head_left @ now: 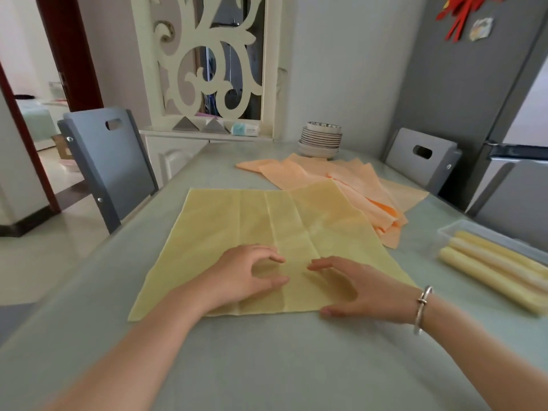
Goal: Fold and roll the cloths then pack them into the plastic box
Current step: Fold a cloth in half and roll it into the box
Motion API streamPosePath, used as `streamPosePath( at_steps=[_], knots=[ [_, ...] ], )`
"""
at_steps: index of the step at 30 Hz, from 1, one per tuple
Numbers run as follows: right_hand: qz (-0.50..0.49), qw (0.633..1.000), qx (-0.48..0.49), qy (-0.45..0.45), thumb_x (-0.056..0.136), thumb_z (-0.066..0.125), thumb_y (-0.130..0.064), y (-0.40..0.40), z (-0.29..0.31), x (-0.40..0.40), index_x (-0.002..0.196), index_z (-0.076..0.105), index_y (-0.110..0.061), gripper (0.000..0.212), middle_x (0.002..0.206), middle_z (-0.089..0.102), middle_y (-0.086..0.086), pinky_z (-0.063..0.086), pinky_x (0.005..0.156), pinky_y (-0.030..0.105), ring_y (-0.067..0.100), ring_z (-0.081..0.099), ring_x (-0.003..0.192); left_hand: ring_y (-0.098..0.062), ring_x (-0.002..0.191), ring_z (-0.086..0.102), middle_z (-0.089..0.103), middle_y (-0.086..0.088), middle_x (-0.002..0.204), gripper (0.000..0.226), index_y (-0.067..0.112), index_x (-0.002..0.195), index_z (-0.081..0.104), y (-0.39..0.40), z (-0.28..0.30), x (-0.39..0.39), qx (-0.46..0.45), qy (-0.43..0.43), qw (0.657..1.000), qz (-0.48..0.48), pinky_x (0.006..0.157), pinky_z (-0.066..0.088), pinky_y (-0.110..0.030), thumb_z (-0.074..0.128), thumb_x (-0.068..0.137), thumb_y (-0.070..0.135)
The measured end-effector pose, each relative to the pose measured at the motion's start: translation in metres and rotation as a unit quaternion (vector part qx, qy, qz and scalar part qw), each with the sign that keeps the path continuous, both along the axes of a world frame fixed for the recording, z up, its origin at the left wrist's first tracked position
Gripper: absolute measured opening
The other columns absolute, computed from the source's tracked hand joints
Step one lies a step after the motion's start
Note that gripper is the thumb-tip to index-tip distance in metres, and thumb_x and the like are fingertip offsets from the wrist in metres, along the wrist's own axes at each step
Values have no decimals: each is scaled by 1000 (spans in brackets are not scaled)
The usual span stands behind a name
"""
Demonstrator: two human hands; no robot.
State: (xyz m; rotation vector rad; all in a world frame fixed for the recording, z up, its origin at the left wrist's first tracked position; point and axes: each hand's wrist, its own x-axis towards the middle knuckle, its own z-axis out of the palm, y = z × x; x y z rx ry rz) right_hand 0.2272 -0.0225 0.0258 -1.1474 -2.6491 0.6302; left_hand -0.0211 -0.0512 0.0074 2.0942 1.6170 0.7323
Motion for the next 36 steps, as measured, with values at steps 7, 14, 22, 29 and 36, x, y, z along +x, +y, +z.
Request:
streamPosePath(
  at_steps=[7,14,22,29,36],
  knots=[
    [-15,998,50,-18,83,65,-39,1,-2,-1,128,46,-36,49,127,49,-20,33,98,10,-3,45,115,0,139,18,28,22,149,94,43,134,43,-5,-1,2,-28,125,991,-37,117,17,-35,55,51,86],
    [-75,985,149,-36,77,52,-7,8,-9,-5,113,50,-26,41,112,58,-10,45,86,35,16,55,103,2,124,40,42,23,137,43,36,114,56,-13,10,5,2,66,997,-27,103,32,-18,71,74,32],
    [-178,971,160,7,79,51,-10,20,-12,1,98,56,-21,23,94,58,-10,48,75,37,18,54,89,-10,92,56,55,17,94,31,35,87,51,-4,15,-36,23,121,986,110,74,47,-31,58,71,10],
    [-228,970,77,39,81,51,-9,35,12,3,89,59,-17,14,84,60,2,45,72,36,24,55,83,-18,66,56,59,6,65,11,26,67,58,-3,20,-77,44,3,974,224,59,39,-29,61,75,19],
    [-156,977,-69,-127,89,53,-25,46,42,5,77,53,-9,20,78,53,5,38,61,26,18,49,69,-16,52,46,53,4,52,12,13,70,65,-2,20,-88,-19,-68,971,227,53,31,-26,63,80,19]
  ],
)
